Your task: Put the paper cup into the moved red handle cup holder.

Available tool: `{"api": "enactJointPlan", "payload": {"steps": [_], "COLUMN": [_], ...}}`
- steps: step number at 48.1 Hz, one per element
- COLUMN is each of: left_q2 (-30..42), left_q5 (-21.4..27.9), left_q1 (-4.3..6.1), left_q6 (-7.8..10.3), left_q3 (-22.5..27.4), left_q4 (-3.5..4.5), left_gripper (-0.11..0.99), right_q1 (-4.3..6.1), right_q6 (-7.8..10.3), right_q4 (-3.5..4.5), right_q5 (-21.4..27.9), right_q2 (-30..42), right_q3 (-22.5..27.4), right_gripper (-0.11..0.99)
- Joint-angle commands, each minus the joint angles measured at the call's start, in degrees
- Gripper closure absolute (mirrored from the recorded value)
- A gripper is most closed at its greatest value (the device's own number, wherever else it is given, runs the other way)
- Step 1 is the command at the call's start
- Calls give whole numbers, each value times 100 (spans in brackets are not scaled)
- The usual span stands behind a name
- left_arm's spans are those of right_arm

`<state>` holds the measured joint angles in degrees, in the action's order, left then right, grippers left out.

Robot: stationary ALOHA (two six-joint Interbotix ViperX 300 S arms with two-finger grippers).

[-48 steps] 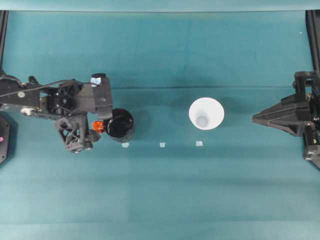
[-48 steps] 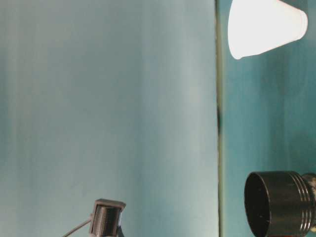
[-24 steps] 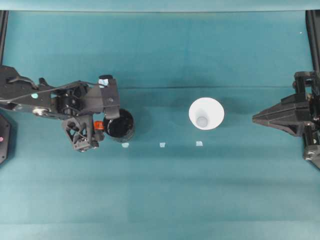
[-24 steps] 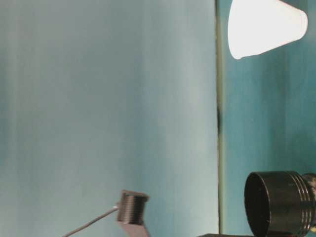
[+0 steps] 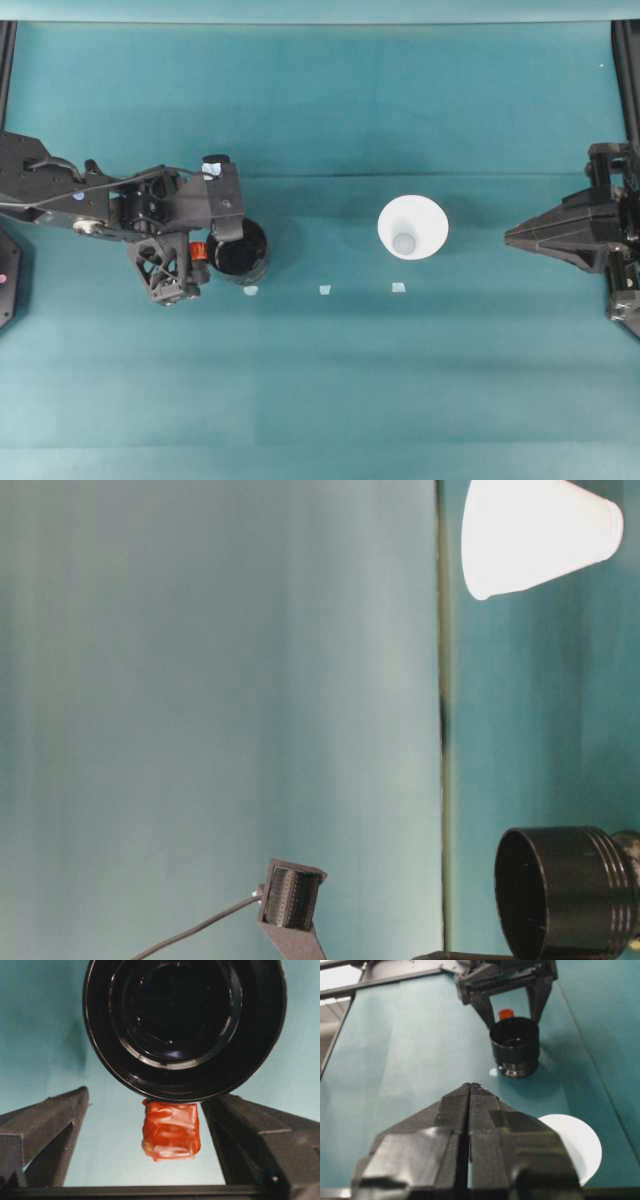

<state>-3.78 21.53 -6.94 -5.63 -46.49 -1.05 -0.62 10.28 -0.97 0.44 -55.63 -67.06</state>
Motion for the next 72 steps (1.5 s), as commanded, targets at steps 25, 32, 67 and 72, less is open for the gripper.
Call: {"api": "enactJointPlan", "payload": {"steps": [25, 32, 67, 72], "left_q2": [-123, -246, -1239, -879], "left_q5": [26, 88, 1661, 1459], "left_q1": [0, 0, 255, 404], "left_q6": [272, 255, 229, 246], "left_q3": [79, 141, 1441, 1714], "left_q4": [-18, -18, -18, -18], "left_gripper": [59, 59, 59, 59], "right_q1": [18, 9, 9, 18], "right_q6": [53, 53, 53, 53], "right_q4": [-9, -9, -9, -9], "right_q5": [0, 0, 0, 9], "right_q2": [44, 44, 35, 35], "right_q3": [114, 105, 114, 114], "right_gripper": [99, 99, 99, 99]}}
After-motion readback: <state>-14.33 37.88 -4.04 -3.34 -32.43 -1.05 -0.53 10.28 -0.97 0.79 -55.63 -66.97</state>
